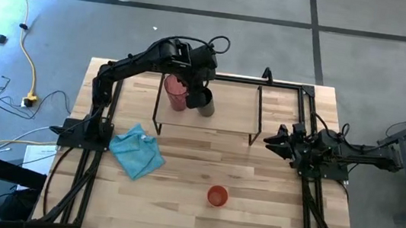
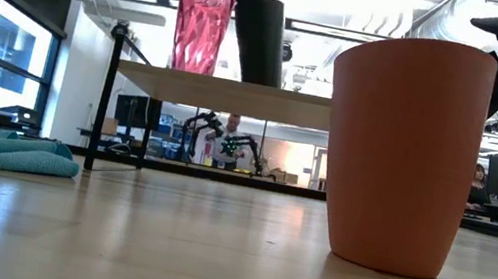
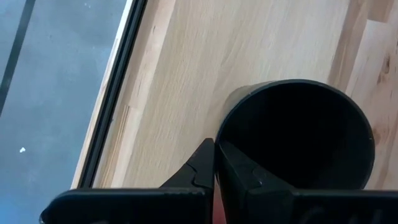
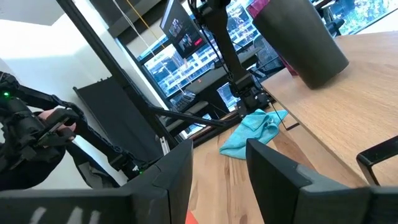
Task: Stack small to large cups/mugs on shelf
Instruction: Put the black cup on the shelf
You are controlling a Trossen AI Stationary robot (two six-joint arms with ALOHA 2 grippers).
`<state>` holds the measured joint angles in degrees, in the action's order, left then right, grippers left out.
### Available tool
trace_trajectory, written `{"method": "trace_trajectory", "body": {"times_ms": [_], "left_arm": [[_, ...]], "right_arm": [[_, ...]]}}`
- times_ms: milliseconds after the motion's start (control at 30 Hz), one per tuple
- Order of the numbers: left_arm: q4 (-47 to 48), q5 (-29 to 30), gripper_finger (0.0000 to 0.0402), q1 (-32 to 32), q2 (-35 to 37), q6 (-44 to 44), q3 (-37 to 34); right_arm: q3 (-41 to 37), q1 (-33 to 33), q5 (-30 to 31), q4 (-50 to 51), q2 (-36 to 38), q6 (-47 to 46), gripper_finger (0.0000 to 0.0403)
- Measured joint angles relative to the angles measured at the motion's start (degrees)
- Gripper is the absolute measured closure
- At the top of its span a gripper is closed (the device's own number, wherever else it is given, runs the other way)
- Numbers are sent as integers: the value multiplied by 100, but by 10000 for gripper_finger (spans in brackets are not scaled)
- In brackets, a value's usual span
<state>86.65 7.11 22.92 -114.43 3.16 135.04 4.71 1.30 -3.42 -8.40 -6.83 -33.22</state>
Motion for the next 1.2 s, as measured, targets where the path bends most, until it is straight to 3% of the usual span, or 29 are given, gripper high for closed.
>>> {"method": "trace_trajectory", "body": {"times_ms": [1033, 1200], "left_arm": [[-174, 146, 401, 0, -11, 62, -4], [-168, 146, 379, 0, -13, 108, -7]], "right_arm": [[2, -2, 0, 0, -2, 3, 261], [2, -1, 0, 0, 0, 3, 261]]}}
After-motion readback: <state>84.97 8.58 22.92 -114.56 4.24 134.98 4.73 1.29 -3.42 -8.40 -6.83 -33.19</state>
